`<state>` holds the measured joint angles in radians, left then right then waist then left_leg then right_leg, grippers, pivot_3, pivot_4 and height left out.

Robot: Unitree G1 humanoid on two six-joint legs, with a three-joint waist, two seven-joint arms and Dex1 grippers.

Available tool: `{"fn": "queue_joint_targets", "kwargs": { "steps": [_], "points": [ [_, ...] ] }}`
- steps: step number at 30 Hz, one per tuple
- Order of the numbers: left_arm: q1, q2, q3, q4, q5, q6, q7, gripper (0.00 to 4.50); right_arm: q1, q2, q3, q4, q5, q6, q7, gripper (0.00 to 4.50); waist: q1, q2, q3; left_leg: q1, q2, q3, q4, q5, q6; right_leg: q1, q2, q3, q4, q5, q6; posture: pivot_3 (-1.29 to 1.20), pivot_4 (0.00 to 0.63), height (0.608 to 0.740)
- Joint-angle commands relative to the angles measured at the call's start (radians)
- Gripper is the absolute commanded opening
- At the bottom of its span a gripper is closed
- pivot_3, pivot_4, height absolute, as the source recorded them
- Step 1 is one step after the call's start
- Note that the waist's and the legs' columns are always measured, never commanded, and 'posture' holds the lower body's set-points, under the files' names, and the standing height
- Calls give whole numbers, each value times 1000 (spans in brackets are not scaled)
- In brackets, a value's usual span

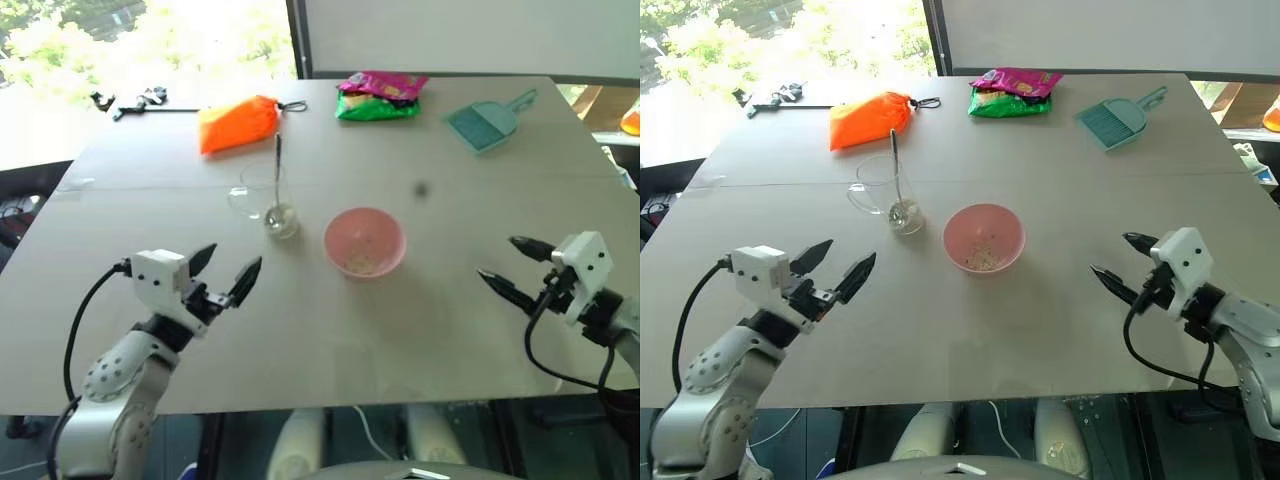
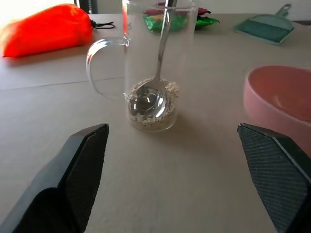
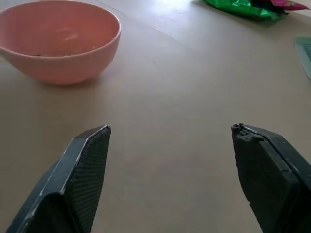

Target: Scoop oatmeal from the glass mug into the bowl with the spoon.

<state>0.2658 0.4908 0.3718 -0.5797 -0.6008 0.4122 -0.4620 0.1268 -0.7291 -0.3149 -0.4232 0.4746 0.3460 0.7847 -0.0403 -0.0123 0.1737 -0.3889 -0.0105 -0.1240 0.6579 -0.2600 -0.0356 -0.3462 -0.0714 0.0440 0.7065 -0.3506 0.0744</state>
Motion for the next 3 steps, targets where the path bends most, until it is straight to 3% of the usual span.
{"fn": "queue_joint_targets", "kwargs": {
  "steps": [1,3],
  "points": [
    [60,46,93,-56,-74,19,-62,4398,36,-29,-72,-41,21,-19,41,4022,1,0,0,5,1,1,-4,0,0,5,0,0,-3,0,0,0,150,740],
    [106,68,137,-59,-93,27,-89,4398,64,-40,-86,-53,19,-14,50,4022,1,0,0,8,3,1,-7,0,0,8,2,0,-8,0,0,0,150,740]
  ]
}}
